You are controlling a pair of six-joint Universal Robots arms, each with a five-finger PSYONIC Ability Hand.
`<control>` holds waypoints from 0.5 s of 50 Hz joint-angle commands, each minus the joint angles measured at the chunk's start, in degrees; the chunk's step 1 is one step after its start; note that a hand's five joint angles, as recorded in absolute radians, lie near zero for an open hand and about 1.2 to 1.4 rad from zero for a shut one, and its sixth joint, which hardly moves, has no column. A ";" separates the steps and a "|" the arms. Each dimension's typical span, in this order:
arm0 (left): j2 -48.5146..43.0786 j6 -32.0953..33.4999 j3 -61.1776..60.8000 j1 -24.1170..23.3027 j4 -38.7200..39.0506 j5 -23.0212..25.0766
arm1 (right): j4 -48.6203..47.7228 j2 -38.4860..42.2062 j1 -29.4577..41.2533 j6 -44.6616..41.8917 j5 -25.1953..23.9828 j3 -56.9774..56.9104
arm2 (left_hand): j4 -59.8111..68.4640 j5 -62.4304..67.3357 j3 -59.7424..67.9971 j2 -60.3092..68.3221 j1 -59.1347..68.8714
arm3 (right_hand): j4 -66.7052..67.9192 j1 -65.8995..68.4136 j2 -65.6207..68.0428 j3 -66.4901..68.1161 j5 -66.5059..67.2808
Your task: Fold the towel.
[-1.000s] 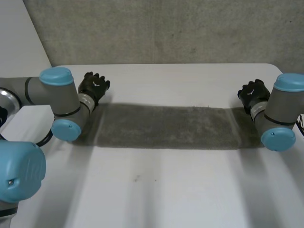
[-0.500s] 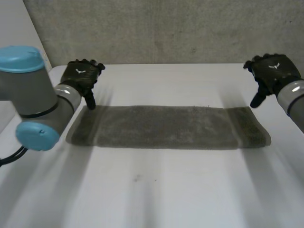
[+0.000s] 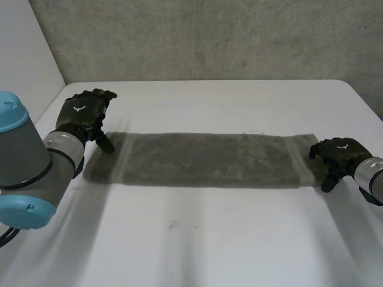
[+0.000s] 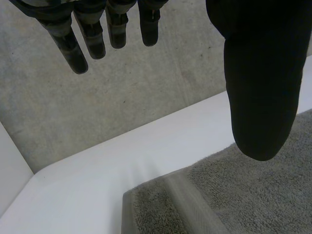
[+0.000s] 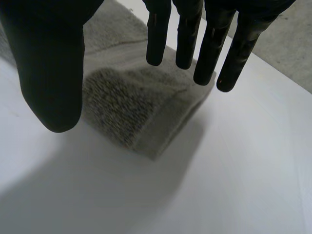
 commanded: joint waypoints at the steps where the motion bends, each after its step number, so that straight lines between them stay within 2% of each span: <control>1: -0.03 0.03 -0.50 -0.07 0.90 0.13 | -2.76 1.59 -0.64 -2.01 0.24 0.31 | 0.36 -1.72 0.51 0.53 -0.40 | 11.70 15.53 12.18 11.70 12.63; 3: -0.11 0.03 -0.59 -0.07 1.08 0.13 | -3.63 2.29 -0.91 -2.19 0.24 0.31 | 0.36 -1.72 0.51 0.53 -0.40 | 20.89 24.72 21.37 20.90 21.82; 4: -0.11 0.03 -0.59 -0.07 1.08 0.13 | -3.64 2.30 -0.91 -2.19 0.24 0.31 | 0.36 -1.72 0.51 0.53 -0.40 | 20.95 24.78 21.43 20.96 21.88; 5: -0.29 0.03 -0.59 -0.07 1.08 0.13 | -3.99 2.65 -0.91 -2.36 0.33 0.13 | 0.36 -1.72 0.51 0.53 -0.40 | 30.61 34.44 31.09 30.62 31.54; 6: -0.29 0.03 -0.59 -0.07 1.08 0.13 | -4.42 3.00 -0.99 -2.62 0.33 -0.22 | 0.36 -1.72 0.51 0.53 -0.40 | 48.36 52.19 48.84 48.36 49.29; 8: -0.46 0.03 -0.77 -0.24 1.08 0.13 | -5.04 3.09 -1.17 -2.80 0.59 -0.40 | 0.36 -1.72 0.51 0.53 -0.40 | 53.97 57.81 54.46 53.98 54.91; 12: -0.38 0.03 -0.94 -0.33 1.17 0.13 | -6.54 2.56 -2.40 -3.33 2.70 -0.31 | 0.36 -1.72 0.51 0.53 -0.40 | 54.03 57.86 54.51 54.03 54.96; 14: -0.38 0.03 -0.94 -0.42 1.17 0.13 | -7.68 2.56 -3.19 -5.77 6.72 -0.83 | 0.36 -1.72 0.51 0.53 -0.40 | 54.03 57.86 54.51 54.03 54.96; 15: -0.38 0.03 -0.94 -0.42 1.17 0.13 | -7.68 2.56 -3.19 -5.79 6.75 -0.84 | 0.36 -1.72 0.51 0.53 -0.40 | 54.03 57.86 54.51 54.03 54.96; 17: -0.38 0.03 -0.94 -0.42 1.17 0.13 | -8.38 3.35 -4.94 -12.43 12.34 -2.15 | 0.36 -1.72 0.51 0.53 -0.40 | 54.03 57.86 54.51 54.03 54.96; 18: -0.38 0.03 -0.94 -0.42 1.17 0.13 | -8.38 3.35 -4.95 -12.47 12.37 -2.16 | 0.36 -1.72 0.51 0.53 -0.40 | 54.03 57.86 54.51 54.03 54.96; 20: -0.38 0.03 -0.94 -0.33 1.17 0.13 | -8.82 3.62 -8.88 -20.69 17.18 -3.12 | 0.36 -1.72 0.51 0.53 -0.40 | 54.03 57.86 54.51 54.03 54.96; 25: -0.03 0.03 -0.94 -0.07 1.17 0.13 | -11.36 2.83 -11.37 -25.30 18.26 -5.14 | 0.36 -1.72 0.51 0.53 -0.40 | 54.03 57.86 54.51 54.03 54.96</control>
